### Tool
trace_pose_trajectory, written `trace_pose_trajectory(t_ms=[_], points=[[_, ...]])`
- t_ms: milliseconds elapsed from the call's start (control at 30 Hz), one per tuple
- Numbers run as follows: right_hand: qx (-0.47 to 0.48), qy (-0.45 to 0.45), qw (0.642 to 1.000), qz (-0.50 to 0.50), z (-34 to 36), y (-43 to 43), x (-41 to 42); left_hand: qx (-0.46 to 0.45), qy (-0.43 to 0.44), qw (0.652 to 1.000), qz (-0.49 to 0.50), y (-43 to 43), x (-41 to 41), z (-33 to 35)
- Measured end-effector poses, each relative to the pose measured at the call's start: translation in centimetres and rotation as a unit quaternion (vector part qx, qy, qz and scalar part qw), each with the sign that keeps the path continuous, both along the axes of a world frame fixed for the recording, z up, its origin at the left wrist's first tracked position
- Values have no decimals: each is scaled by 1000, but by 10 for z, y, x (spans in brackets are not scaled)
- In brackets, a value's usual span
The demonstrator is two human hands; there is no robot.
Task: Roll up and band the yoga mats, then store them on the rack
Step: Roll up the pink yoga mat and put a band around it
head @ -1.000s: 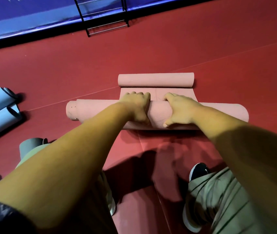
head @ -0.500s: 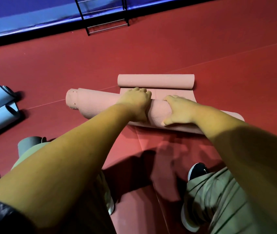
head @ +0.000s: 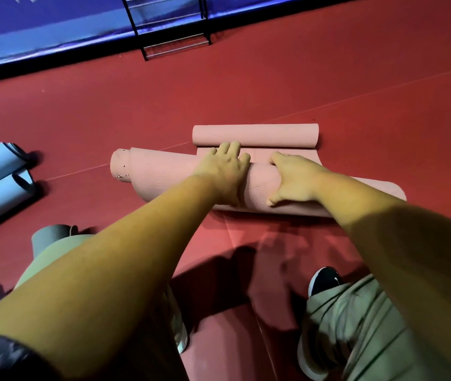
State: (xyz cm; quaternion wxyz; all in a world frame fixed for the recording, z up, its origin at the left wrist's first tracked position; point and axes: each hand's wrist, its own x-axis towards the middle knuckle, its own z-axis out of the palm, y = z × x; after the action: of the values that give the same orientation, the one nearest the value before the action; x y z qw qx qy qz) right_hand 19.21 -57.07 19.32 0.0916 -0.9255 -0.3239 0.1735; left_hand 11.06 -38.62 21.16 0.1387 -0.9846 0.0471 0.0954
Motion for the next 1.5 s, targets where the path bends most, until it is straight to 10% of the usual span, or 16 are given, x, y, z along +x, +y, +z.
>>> trace_pose_trajectory(t_ms=[433, 800, 1500], points=[[-43, -19, 999, 20, -4, 0, -8, -137, 30, 988, 71, 10, 10, 10], [-13, 11, 1000, 17, -4, 2, 0, 23, 15, 999, -22, -6, 1, -2], [-32, 11, 999, 5, -3, 2, 0, -90, 9, 996, -2, 4, 2, 0]])
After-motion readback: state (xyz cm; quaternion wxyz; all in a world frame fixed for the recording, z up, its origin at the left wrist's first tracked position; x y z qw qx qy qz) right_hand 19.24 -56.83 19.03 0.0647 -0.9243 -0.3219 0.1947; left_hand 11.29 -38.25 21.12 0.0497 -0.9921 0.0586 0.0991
